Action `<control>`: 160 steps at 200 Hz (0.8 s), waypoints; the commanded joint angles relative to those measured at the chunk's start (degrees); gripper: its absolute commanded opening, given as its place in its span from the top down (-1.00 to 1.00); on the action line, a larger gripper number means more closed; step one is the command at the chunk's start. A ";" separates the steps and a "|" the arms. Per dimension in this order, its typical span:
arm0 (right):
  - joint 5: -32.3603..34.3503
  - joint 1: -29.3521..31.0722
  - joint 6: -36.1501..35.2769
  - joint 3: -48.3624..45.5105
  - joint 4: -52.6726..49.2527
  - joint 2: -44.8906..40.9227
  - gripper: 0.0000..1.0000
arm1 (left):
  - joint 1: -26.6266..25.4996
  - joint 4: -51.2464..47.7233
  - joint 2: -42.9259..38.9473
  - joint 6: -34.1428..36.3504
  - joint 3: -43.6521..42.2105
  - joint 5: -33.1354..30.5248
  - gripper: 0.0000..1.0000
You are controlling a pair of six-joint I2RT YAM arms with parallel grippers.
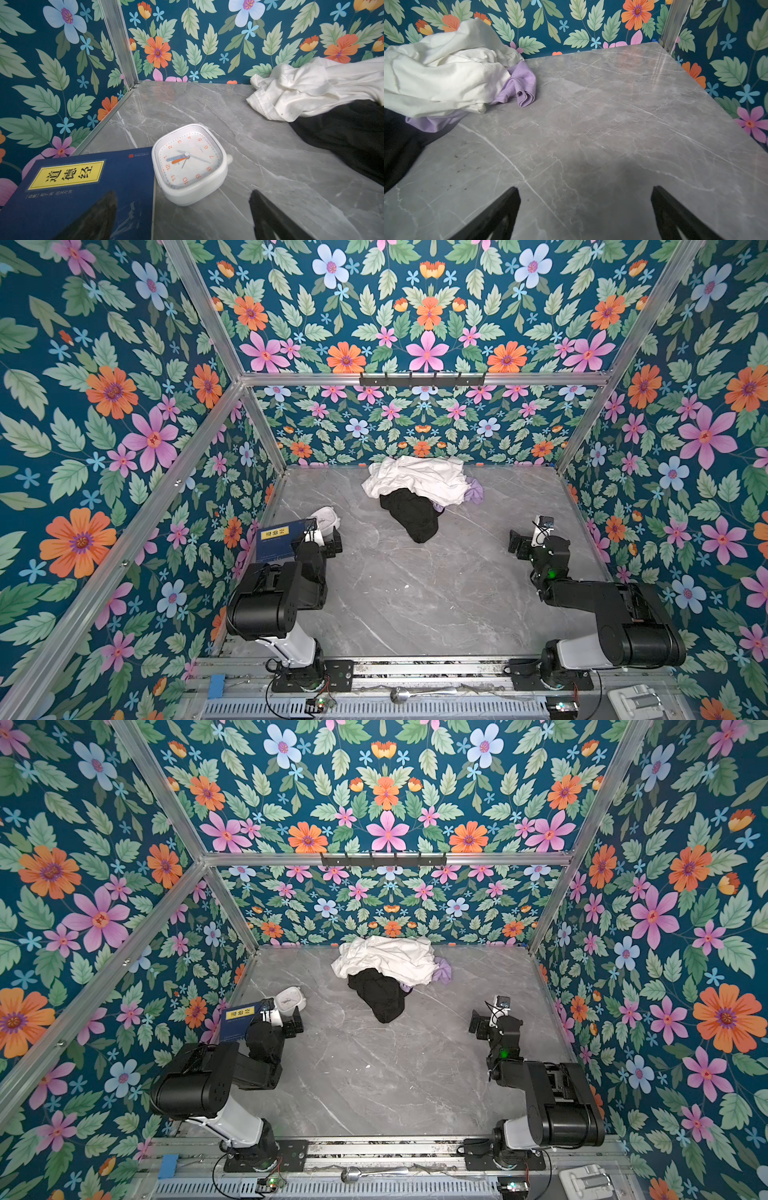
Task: Pick out a specific cloth from the pile
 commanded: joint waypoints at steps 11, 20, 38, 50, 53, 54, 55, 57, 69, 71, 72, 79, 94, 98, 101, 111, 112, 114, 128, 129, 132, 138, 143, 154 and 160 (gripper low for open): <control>0.11 0.09 -0.40 0.13 0.37 0.01 -0.99 | 0.09 1.33 -0.19 -0.10 0.04 0.18 -1.00; 0.21 0.15 -0.38 0.17 0.38 0.01 -0.99 | 0.09 1.47 -0.32 -0.02 -0.01 0.07 -1.00; 0.47 0.50 -0.76 0.04 0.55 -0.04 -0.99 | -0.08 2.25 -0.64 -0.05 -0.60 -1.04 -1.00; 0.47 1.01 -1.34 0.28 -0.36 -0.81 -0.99 | -0.17 2.27 -2.14 -0.74 -1.28 -3.28 -1.00; 0.45 1.05 -1.40 0.51 -0.90 -1.39 -0.99 | -0.24 2.03 -2.55 -0.98 -1.37 -4.13 -1.00; 0.46 1.10 -1.40 0.58 -1.31 -1.57 -0.99 | -0.25 2.00 -2.82 -1.07 -1.39 -4.44 -1.00; 0.47 1.12 -1.40 0.62 -1.70 -1.79 -0.99 | -0.25 1.85 -3.04 -1.15 -1.45 -4.68 -1.00; 0.47 1.11 -1.46 0.76 -2.42 -2.18 -0.99 | -0.26 1.52 -3.44 -1.33 -1.49 -5.12 -1.00; 0.96 1.14 -0.99 2.10 -7.91 -5.22 -0.99 | -0.30 -1.93 -6.20 -2.47 -1.06 -8.54 -1.00; 1.15 1.14 -0.81 2.34 -8.55 -5.70 -0.99 | -0.36 -2.85 -6.65 -2.60 -0.93 -8.94 -1.00; 1.25 1.14 -0.75 2.51 -9.18 -5.92 -0.99 | -0.35 -3.30 -6.75 -2.67 -0.78 -9.04 -1.00; 2.00 1.13 -0.16 3.50 -12.34 -7.26 -0.99 | -0.35 -7.06 -8.50 -3.10 0.29 -10.04 -1.00; 2.17 1.19 0.67 5.40 -17.55 -8.87 -0.99 | -0.93 -15.34 -10.71 -3.33 3.62 -10.67 -1.00; 2.06 1.14 0.90 6.11 -19.30 -9.36 -0.99 | -1.23 -17.46 -11.01 -3.35 4.63 -11.28 -1.00; 1.99 1.14 1.26 6.63 -20.70 -9.71 -0.99 | -1.49 -19.04 -11.21 -3.42 5.37 -11.92 -1.00; 2.25 1.10 2.80 8.43 -25.10 -10.93 -0.99 | -2.50 -24.01 -11.67 -3.91 7.94 -14.07 -1.00; 2.28 1.12 2.90 8.59 -25.50 -11.04 -0.99 | -2.61 -24.25 -11.68 -3.94 8.14 -14.24 -1.00; 2.36 1.14 3.28 8.92 -26.26 -11.28 -0.99 | -2.80 -25.24 -11.73 -3.96 8.81 -14.65 -1.00; 2.45 1.14 5.43 11.52 -32.23 -12.73 -0.99 | -3.89 -30.06 -11.98 -4.58 11.82 -15.81 -1.00; 2.47 1.14 5.53 11.80 -32.71 -12.82 -0.99 | -3.96 -30.53 -11.97 -4.71 11.93 -15.86 -1.00; 2.57 1.14 5.80 12.46 -34.12 -13.07 -0.99 | -4.10 -31.96 -12.08 -4.94 12.83 -15.81 -1.00; 2.83 1.14 6.11 13.94 -37.06 -13.25 -0.99 | -4.29 -34.72 -12.37 -5.44 14.37 -15.62 -1.00; 3.00 1.13 6.20 14.97 -38.90 -13.33 -0.99 | -4.39 -36.77 -12.55 -6.02 15.60 -15.13 -1.00; 2.98 1.14 6.32 16.70 -41.99 -13.48 -0.99 | -4.48 -39.80 -12.81 -8.31 17.74 -14.44 -1.00; 2.81 1.14 6.49 17.22 -42.86 -13.65 -0.99 | -4.48 -41.32 -13.22 -9.67 18.59 -13.40 -1.00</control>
